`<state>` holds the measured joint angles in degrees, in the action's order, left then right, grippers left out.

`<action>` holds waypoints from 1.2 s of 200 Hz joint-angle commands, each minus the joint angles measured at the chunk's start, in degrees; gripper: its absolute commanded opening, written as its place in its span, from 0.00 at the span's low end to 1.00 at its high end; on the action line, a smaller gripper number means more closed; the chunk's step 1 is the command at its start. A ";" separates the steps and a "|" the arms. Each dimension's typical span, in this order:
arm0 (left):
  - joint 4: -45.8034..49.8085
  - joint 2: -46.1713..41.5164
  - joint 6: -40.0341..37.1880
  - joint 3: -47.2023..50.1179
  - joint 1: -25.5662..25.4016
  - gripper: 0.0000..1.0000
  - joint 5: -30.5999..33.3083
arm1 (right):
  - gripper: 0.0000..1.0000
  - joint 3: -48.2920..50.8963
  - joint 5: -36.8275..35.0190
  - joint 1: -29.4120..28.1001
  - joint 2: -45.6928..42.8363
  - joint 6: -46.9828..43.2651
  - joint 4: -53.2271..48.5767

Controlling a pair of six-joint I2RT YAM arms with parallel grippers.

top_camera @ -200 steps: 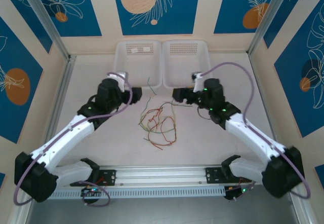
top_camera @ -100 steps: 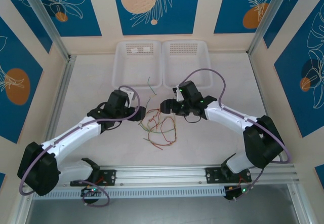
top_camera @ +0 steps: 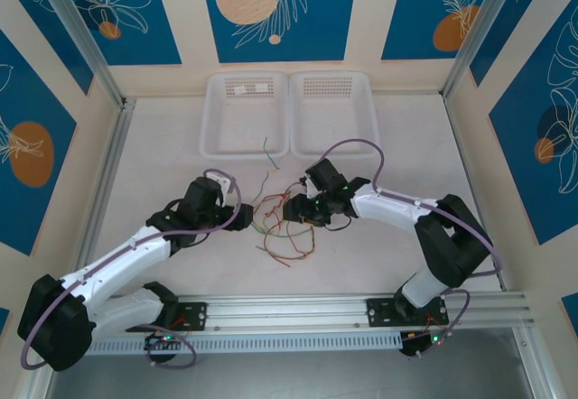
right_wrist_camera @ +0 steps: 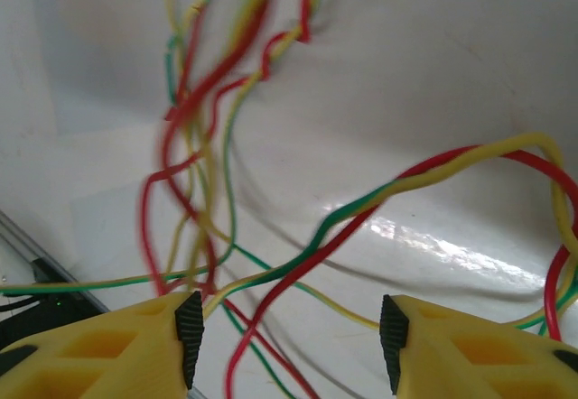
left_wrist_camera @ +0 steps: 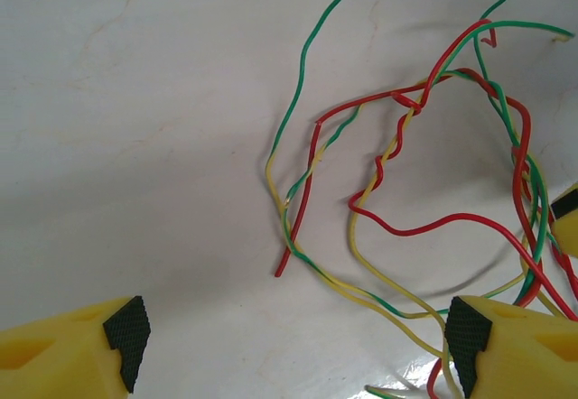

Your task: Untangle the cables

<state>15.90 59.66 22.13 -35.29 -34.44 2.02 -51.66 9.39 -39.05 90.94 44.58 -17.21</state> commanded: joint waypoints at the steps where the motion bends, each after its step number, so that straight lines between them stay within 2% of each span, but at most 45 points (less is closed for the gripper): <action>1: 0.86 -0.75 0.11 0.37 -0.65 0.87 2.00 | 0.58 -1.12 1.49 -0.74 2.21 1.37 0.43; 22: 0.44 -0.77 0.02 0.54 -0.67 0.87 2.54 | 0.54 -1.52 1.56 -0.68 4.53 1.02 1.13; 60: 0.41 -0.71 0.15 0.90 -0.67 0.87 2.89 | 0.26 -1.06 3.18 -1.01 4.02 1.30 2.97; 80: 0.28 -0.68 0.45 1.08 -0.69 0.87 3.34 | 0.16 -2.00 2.84 -1.03 2.73 0.54 1.57; 93: 0.14 -0.68 0.52 0.98 -0.67 0.87 3.51 | 0.15 -3.00 2.23 -1.02 1.77 0.20 -0.37; 105: 0.40 -0.77 0.63 0.56 -0.70 0.87 3.54 | 0.08 -3.91 2.13 -1.03 0.68 -0.23 -1.98; 140: 2.37 -2.10 0.71 -1.12 -0.69 0.87 6.12 | 0.05 -5.99 -0.36 -0.89 -3.30 -0.46 -8.72; 153: 3.21 -3.32 0.63 -1.83 -0.72 0.88 7.21 | 0.00 -7.25 -0.85 -0.88 -4.90 -0.78 -12.47; 200: 4.39 -10.37 -1.48 -3.05 -0.69 0.88 7.74 | 0.00 -6.14 -4.02 -1.11 -16.39 -1.22 -18.64; 240: 2.00 -14.65 -4.79 -6.89 -0.53 0.89 -0.20 | 0.00 -4.77 -7.89 -1.04 -28.62 -6.53 -14.34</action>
<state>19.18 46.78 20.14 -38.30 -34.52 7.07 -57.21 4.67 -39.79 68.55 41.93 -32.62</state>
